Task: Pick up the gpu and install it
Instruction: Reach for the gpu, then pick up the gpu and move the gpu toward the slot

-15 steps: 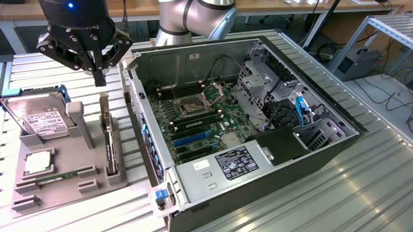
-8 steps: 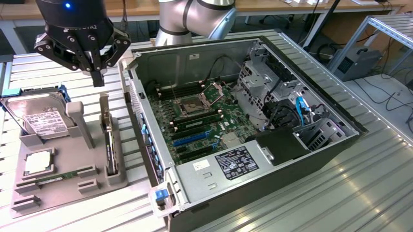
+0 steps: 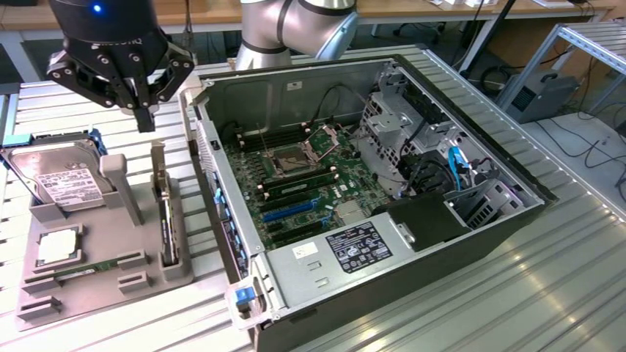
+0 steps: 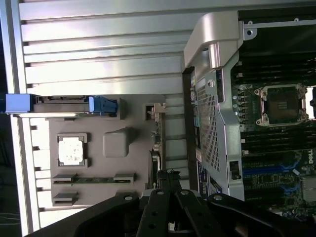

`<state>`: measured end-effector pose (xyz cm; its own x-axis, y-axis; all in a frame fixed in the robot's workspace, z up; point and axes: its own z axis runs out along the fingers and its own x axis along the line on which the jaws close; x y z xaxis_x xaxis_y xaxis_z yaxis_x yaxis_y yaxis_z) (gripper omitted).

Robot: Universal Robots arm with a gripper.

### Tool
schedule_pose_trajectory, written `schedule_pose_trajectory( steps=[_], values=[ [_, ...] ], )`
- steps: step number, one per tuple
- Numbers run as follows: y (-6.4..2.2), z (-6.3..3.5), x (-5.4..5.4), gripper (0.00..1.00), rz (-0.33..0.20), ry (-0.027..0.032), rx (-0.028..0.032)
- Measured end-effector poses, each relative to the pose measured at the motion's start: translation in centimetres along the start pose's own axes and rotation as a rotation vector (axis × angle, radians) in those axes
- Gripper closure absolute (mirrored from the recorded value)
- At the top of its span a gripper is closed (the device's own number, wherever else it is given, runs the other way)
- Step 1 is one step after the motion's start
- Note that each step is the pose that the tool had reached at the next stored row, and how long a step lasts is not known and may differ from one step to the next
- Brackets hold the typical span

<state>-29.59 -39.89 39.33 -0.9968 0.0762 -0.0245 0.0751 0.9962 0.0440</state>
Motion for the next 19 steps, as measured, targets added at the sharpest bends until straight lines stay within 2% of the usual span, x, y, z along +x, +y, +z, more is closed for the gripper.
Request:
schedule_pose_trajectory(
  steps=[5,6,15,16,19],
  values=[
    [-0.01,-0.01,0.2,0.89,0.0,0.0,0.0],
    [-0.04,-0.02,0.55,0.89,0.0,0.0001,0.0001],
    [-0.18,-0.02,0.54,0.89,0.0,0.0,0.0001],
    [-0.18,-0.02,0.54,0.58,0.0,0.0,0.0001],
    [-0.49,0.3,0.55,0.58,0.0,-0.0003,0.0032]
  ],
)
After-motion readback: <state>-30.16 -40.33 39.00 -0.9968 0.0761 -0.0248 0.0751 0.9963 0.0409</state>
